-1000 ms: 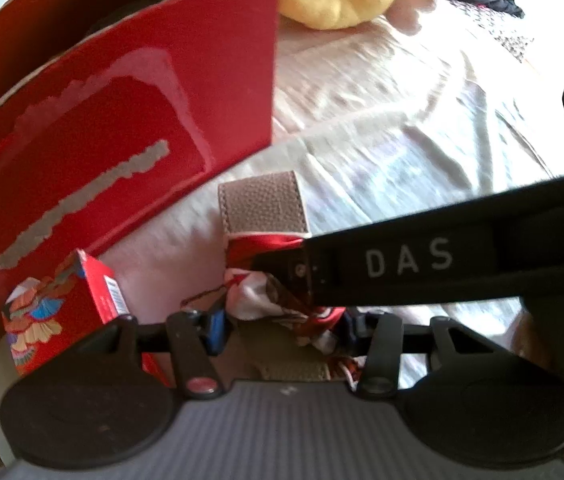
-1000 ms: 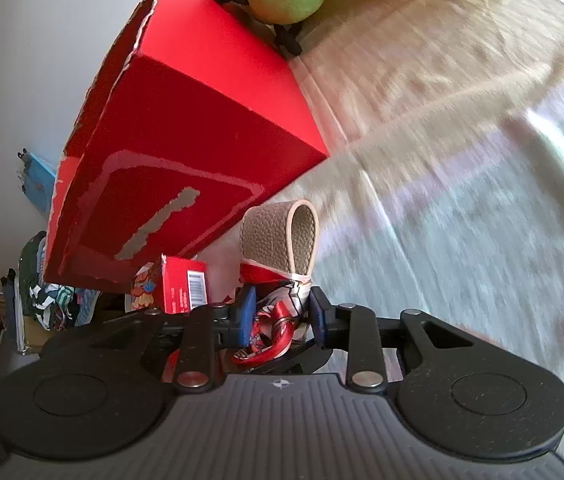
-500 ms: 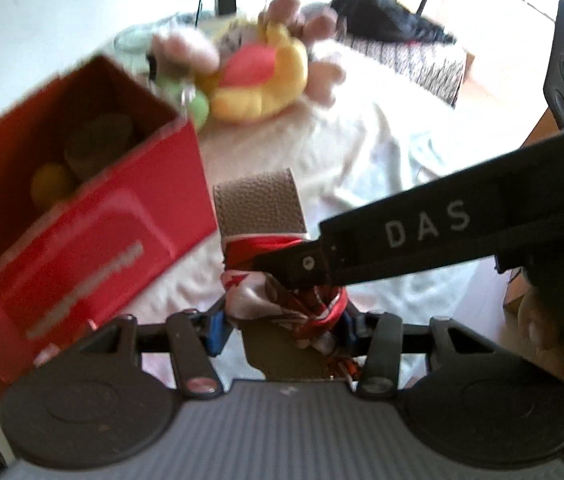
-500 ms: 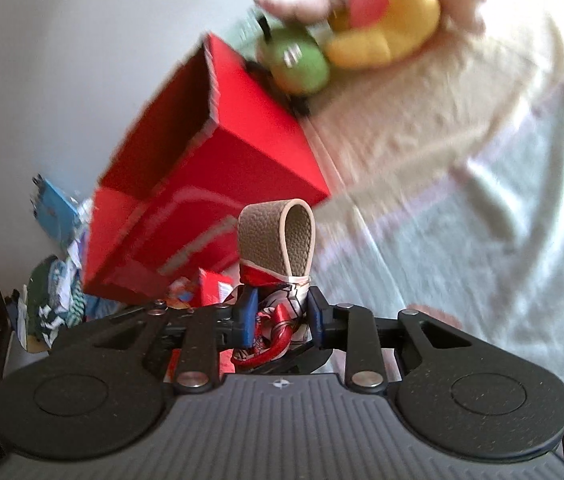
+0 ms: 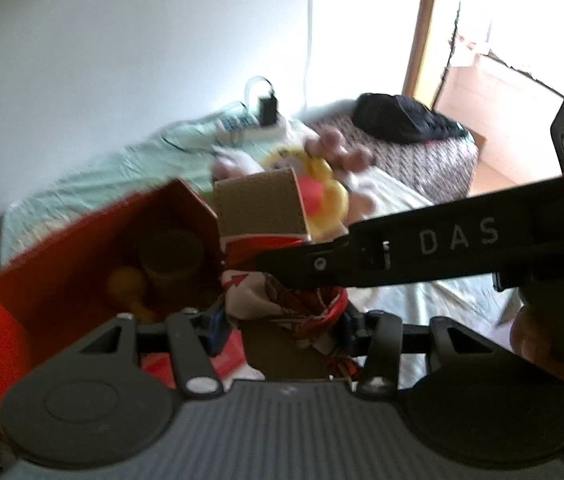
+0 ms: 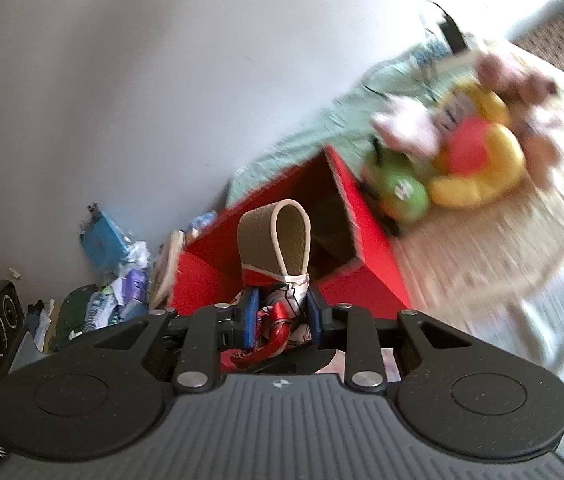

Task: Organize objects
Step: 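Carry the beige loop with the right gripper over the red box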

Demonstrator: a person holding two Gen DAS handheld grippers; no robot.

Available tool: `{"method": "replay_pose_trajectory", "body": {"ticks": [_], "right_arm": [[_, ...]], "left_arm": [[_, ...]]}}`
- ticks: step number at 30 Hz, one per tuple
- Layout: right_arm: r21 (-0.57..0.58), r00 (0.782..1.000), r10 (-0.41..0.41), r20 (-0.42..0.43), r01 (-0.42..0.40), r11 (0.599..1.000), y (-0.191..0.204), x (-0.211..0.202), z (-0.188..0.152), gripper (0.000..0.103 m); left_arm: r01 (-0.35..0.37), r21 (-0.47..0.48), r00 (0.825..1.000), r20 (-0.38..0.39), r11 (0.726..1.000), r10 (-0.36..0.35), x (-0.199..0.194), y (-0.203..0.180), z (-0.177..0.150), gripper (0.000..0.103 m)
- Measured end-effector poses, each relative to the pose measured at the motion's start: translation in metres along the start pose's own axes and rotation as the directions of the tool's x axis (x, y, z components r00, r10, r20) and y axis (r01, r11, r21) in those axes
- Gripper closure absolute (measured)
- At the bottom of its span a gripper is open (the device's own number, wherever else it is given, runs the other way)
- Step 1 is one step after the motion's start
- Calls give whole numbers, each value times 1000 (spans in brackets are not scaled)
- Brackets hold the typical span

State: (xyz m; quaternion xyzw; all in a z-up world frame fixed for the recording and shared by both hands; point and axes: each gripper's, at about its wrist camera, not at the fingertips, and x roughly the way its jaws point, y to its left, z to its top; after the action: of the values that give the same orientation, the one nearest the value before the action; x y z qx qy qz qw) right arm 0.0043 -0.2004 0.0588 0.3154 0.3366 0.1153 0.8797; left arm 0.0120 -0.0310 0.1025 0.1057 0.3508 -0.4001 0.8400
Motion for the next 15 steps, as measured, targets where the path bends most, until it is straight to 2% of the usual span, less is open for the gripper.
{"method": "replay_pose_trajectory", "body": {"ticks": [8, 15], "right_arm": [[-126, 997, 83, -4, -83, 989, 41, 35, 33, 76], [-233, 990, 136, -38, -141, 962, 67, 78, 49, 76]], "left_arm": [[-106, -60, 991, 77, 993, 110, -16, 44, 21, 53], [-177, -141, 978, 89, 974, 191, -11, 88, 27, 53]]}}
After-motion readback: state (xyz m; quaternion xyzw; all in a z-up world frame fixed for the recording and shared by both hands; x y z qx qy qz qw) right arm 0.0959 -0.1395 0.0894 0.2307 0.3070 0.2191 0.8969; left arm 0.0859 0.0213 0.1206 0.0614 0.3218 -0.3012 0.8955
